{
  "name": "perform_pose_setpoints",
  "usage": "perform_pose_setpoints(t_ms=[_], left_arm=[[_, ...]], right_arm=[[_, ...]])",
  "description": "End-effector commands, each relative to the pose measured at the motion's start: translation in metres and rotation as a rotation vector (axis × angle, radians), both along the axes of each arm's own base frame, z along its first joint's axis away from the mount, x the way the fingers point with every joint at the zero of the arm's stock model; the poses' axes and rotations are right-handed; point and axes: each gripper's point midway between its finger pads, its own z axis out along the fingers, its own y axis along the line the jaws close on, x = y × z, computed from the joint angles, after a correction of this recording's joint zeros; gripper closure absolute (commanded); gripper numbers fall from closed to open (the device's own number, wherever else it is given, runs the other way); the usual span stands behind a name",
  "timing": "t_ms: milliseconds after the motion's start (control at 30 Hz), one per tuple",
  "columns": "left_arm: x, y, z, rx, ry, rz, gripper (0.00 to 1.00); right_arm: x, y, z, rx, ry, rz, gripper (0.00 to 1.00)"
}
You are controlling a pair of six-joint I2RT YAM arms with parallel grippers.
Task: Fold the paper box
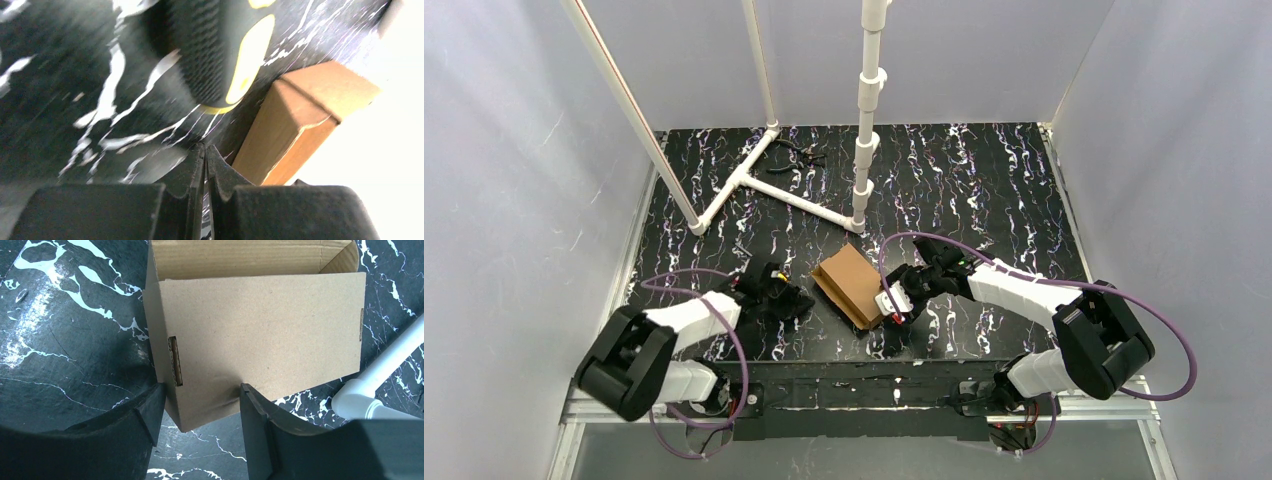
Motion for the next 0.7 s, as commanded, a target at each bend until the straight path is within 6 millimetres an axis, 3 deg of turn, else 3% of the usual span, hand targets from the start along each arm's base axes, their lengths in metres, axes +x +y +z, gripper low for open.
perform_pose_setpoints(t_ms=[0, 400, 533, 667], left_arm=[[0.014, -0.002, -0.008, 0.028, 0.040, -0.061, 0.96], [0.092, -0.049, 0.034, 0.035, -0.066, -0.219, 1.00], [0.091, -0.051, 0.031, 0.076, -0.047, -0.287, 1.00], [0.080, -0.038, 0.027, 0.153, -0.051, -0.344, 1.00]], right_arm=[[-0.037, -0.033, -0.041, -0.183, 0.194, -0.037, 0.38], [-0.038, -0.033, -0.042, -0.189, 0.195, -0.033, 0.38], [-0.038, -0.032, -0.042, -0.190, 0.195, -0.033, 0.38], [-0.036, -0.031, -0.041, -0.187, 0.201, -0.046, 0.38]])
